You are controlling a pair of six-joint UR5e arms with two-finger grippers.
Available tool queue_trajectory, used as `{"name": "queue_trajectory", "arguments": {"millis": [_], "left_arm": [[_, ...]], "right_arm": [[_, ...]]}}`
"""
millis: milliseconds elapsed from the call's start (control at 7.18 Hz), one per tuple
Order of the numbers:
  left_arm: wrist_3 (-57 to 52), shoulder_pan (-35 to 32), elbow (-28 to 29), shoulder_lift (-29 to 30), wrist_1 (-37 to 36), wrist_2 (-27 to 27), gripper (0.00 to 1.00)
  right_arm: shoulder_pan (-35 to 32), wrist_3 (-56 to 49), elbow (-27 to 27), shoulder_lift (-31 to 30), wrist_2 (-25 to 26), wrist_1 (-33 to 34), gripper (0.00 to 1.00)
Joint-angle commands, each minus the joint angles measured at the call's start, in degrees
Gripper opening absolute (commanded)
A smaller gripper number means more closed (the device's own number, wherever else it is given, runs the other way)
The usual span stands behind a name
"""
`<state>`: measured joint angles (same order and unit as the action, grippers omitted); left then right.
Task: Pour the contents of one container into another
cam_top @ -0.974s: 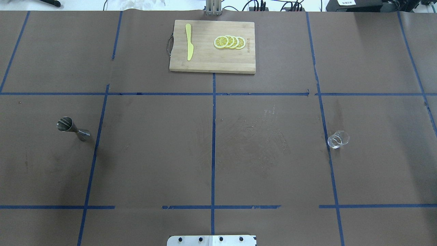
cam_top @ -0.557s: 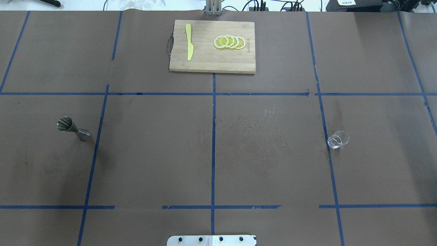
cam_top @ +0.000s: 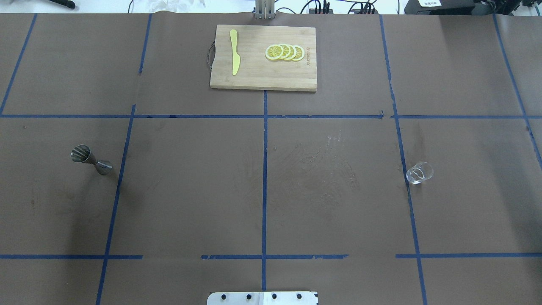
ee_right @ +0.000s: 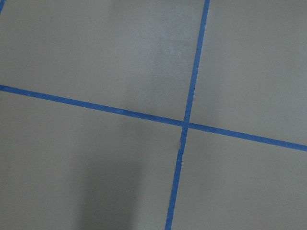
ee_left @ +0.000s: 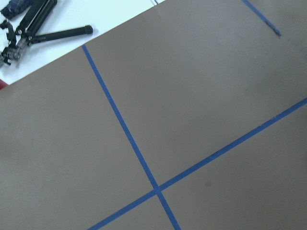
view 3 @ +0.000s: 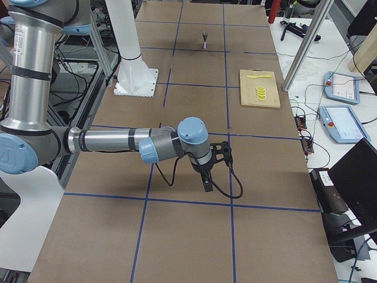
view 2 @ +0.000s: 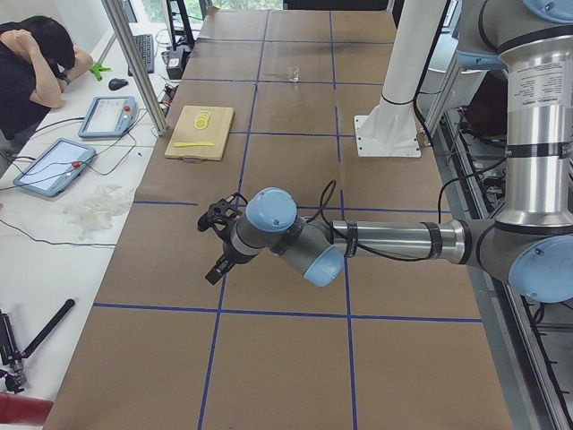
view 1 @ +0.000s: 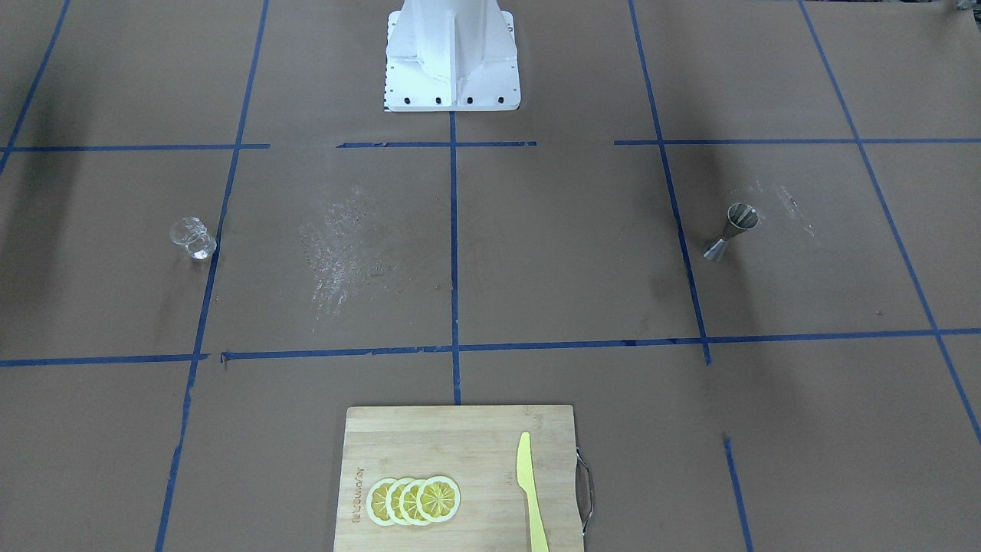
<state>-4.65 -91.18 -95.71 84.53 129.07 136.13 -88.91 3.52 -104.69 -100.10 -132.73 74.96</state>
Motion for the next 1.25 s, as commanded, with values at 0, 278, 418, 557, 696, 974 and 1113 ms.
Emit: {"name": "queue_trajectory", "arguments": {"millis": [0, 278, 418, 557, 696, 974, 1113], "left_arm": [[0.9, 0.0, -1.2, -0.5, 8.2, 1.9, 1.00], [4.2, 2.6, -1.1, -1.5, 16.2, 2.3, 1.00], [10.5, 3.8, -1.1, -2.3, 21.4, 2.1, 1.00], [18.4, 7.1, -0.8, -4.2, 28.4, 1.0, 1.00], [25.2, 10.8, -1.0, -6.4, 35.8, -2.9, 1.00], [37.1, 19.6, -1.2, -6.8, 43.9, -10.1, 1.00], [41.2, 24.5, -1.3, -7.3, 46.8, -16.4, 1.00]], "right_arm": [[0.1, 2.1, -0.2, 1.2, -0.3, -0.2, 1.00], [1.4, 6.9, -2.3, 1.3, -3.8, -0.3, 1.00], [3.9, 12.3, -4.3, 1.3, -3.2, -0.3, 1.00], [5.1, 15.6, -4.6, 1.2, -2.3, -3.9, 1.00], [5.4, 18.2, -4.5, 0.4, -2.2, -7.1, 1.00], [5.4, 18.2, -4.4, 0.1, -2.1, -7.4, 1.00], [5.4, 18.2, -4.4, 0.0, -2.1, -7.4, 1.00]]}}
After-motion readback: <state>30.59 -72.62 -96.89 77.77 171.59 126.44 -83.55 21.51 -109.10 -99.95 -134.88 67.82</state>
